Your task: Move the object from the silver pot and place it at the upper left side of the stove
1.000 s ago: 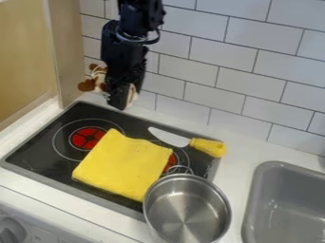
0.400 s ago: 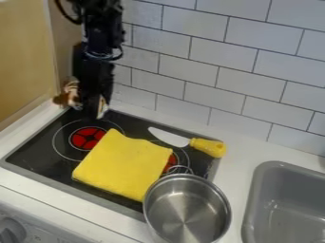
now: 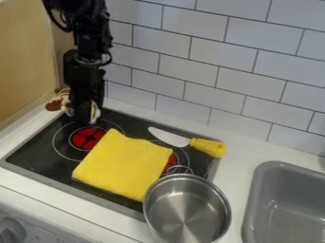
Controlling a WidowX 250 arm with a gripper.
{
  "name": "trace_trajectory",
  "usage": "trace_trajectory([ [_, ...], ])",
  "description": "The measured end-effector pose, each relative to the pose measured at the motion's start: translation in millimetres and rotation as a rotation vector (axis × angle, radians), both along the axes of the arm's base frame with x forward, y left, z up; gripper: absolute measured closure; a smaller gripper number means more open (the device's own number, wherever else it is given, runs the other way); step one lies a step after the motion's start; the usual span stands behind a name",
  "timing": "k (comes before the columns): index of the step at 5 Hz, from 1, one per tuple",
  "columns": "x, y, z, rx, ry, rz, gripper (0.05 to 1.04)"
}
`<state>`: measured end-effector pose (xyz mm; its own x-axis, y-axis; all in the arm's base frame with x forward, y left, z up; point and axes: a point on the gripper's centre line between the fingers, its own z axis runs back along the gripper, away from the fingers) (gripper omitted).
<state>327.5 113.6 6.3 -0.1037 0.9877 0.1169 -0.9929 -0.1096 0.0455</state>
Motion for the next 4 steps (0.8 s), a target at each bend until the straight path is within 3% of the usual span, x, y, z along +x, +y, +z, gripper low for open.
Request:
trace_trajectory([
  [1, -0.5, 2.9, -0.4, 0.000, -0.007, 0.026, 0.145],
  [2, -0.4, 3.5, 0.0, 0.005, -0.007, 0.036, 0.067],
  [3, -0.9, 4.4, 0.4, 0.011, -0.007, 0.043, 0.079],
  [4, 1.3, 5.2, 14.9, 0.023, -0.045, 0.044, 0.086],
])
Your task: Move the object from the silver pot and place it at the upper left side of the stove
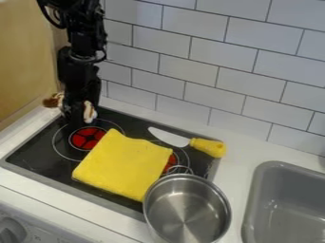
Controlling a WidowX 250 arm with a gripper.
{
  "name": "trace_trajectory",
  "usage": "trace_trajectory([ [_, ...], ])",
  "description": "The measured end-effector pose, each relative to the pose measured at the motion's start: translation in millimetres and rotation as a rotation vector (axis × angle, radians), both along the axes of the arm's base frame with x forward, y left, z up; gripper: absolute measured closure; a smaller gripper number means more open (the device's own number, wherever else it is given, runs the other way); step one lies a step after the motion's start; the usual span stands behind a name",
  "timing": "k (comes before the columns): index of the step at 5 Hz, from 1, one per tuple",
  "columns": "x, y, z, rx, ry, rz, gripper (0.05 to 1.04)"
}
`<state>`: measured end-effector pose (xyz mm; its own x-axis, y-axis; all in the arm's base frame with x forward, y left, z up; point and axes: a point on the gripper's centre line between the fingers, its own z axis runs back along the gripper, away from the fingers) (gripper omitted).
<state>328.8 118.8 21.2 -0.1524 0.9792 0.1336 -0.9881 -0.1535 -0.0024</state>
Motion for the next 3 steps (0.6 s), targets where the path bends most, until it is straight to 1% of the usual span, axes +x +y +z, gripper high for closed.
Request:
trace_trajectory([
  [2, -4.4, -2.2, 40.5, 0.061, -0.080, 0.005, 0.083],
  [3, -9.6, -5.4, 53.9, 0.070, -0.112, 0.016, 0.083],
])
